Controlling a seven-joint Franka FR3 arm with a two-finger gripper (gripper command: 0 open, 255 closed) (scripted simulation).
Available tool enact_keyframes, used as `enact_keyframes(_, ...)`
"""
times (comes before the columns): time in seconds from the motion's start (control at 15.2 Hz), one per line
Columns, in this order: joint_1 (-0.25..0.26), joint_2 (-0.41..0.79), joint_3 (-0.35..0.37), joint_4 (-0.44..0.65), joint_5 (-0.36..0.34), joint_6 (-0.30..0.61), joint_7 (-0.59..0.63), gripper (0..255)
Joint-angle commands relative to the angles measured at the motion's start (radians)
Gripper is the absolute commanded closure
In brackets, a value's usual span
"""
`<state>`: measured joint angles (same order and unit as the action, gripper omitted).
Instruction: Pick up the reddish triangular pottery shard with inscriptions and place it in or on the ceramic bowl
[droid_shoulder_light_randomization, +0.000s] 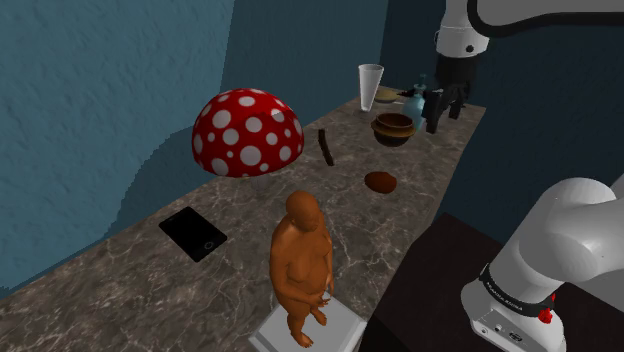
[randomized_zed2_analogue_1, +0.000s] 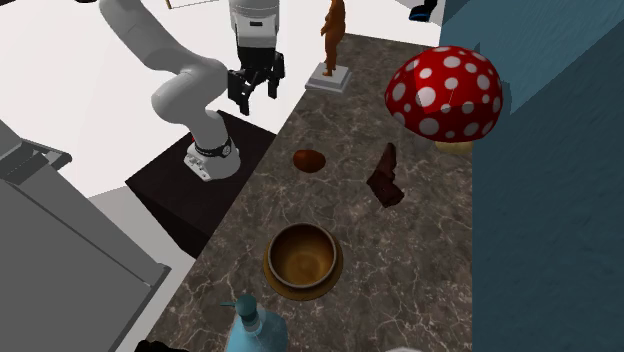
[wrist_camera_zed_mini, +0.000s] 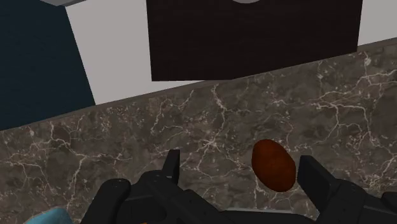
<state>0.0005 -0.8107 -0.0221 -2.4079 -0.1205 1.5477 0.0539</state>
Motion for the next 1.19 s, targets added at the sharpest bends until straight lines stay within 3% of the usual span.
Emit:
enact_keyframes(0.0, 0.000, 0.000, 0.000, 0.000, 0.000, 0.000, 0.000, 0)
enact_keyframes(0.59, -0.016, 0.308, 0.139, 0.107, 0.013, 0.205, 0.255, 0)
enact_keyframes(1.12, -0.042, 0.625, 0.232, 0.314, -0.063, 0.299, 0.487, 0)
